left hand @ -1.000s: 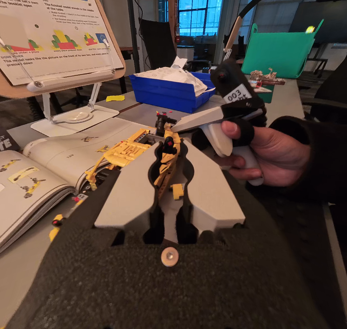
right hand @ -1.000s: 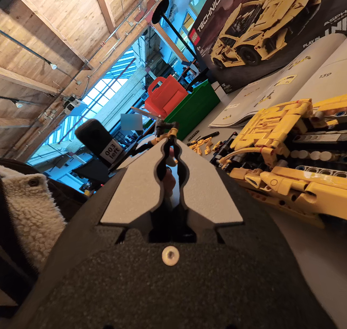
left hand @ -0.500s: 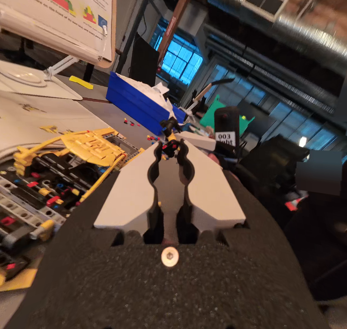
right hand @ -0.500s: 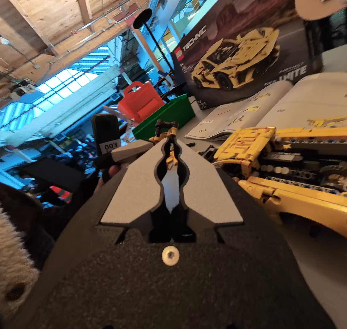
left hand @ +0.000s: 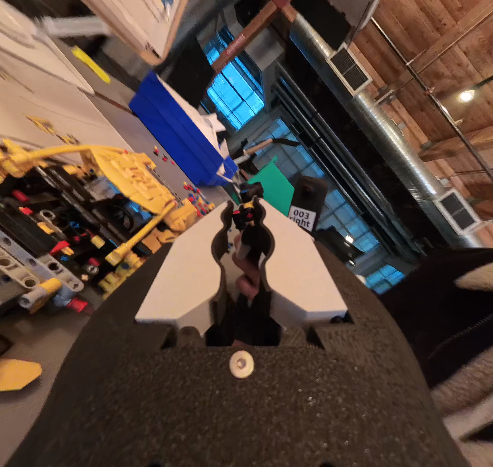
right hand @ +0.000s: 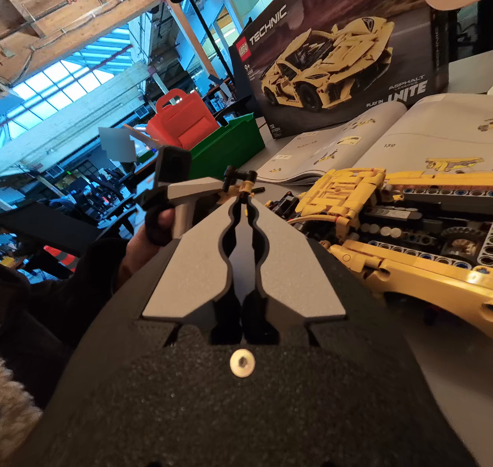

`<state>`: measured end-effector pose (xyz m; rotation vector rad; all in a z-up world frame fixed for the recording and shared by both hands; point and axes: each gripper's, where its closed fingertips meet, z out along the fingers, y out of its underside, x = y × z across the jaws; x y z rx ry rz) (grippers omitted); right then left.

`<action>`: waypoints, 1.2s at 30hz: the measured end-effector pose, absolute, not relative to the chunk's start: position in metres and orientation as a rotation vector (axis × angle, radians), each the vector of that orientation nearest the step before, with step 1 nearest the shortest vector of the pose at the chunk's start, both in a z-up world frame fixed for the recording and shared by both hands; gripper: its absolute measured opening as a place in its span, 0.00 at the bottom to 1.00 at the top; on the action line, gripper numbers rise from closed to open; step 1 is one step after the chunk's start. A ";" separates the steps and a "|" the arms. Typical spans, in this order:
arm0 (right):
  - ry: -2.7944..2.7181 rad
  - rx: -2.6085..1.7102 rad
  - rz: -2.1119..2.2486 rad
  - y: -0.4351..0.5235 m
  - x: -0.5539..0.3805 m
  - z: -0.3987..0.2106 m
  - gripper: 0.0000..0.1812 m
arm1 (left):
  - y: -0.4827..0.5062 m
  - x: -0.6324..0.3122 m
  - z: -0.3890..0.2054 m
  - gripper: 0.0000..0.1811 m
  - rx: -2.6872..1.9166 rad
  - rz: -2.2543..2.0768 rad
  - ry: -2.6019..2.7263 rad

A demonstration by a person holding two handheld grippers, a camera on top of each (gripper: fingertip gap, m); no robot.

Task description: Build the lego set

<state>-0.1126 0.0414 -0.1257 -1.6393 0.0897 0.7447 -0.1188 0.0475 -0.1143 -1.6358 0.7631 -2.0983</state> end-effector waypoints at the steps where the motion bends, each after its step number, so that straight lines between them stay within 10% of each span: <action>1: 0.057 -1.656 0.727 0.041 -0.114 -0.128 0.02 | 0.047 -0.120 -0.117 0.09 -1.673 -2.145 0.778; 10: -0.782 -1.712 0.414 0.012 -0.145 -0.138 0.29 | 0.041 -0.149 -0.143 0.08 -1.866 -2.288 0.969; 19: -0.968 -1.718 0.383 0.022 -0.157 -0.142 0.10 | 0.023 -0.154 -0.147 0.08 -1.860 -2.303 1.113; 36: -1.012 -1.757 0.294 0.018 -0.154 -0.153 0.10 | 0.020 -0.152 -0.155 0.08 -1.906 -2.259 1.156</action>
